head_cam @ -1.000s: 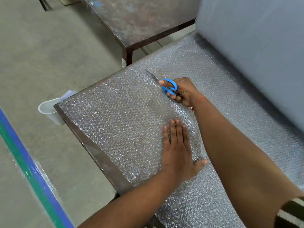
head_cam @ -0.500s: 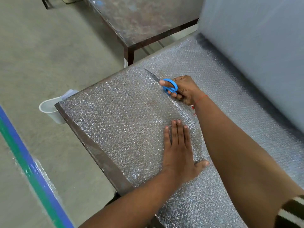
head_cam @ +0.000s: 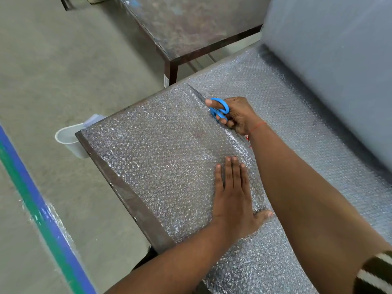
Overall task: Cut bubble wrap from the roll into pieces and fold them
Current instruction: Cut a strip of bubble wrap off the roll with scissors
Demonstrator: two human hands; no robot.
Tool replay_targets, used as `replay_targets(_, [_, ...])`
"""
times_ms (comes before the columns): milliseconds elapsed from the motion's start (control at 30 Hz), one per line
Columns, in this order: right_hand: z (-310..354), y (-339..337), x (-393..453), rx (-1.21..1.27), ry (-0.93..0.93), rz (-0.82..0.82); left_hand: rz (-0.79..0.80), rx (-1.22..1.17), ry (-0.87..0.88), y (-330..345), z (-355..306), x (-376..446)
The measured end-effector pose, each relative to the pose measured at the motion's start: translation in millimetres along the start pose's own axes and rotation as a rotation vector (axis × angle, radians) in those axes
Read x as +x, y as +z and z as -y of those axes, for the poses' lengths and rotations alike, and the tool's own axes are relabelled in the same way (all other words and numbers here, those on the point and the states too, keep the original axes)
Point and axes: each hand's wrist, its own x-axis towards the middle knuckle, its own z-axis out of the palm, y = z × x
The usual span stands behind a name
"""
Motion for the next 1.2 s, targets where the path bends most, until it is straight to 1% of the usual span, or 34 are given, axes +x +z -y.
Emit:
replay_targets(167, [4.4,7.0,4.6,0.011,-0.001,0.019,-0.005,-0.020,0.009,0.2,1.0,-0.6])
replay_targets(333, [6.2,9.2,8.6,-0.028,-0.035,0.034,-0.008,-0.037,0.016,0.0,1.9,-1.1])
replay_targets(700, [1.5,7.9,17.4,-0.062,-0.045,0.025,-0.020,-0.031,0.026,3.7,2.8,-1.4])
replay_targets(833, [4.7,8.9,15.9,-0.043,-0.017,0.008,-0.012,-0.031,0.027,3.0,3.5,-1.6])
replay_targets(1033, [11.2,15.2,16.0,-0.063,-0.050,-0.001,-0.007,-0.036,0.027,0.5,4.1,-1.9])
replay_targets(1200, [20.3,21.9,20.9,-0.075,-0.035,0.014,-0.003,-0.022,0.025,-0.7,4.2,-1.8])
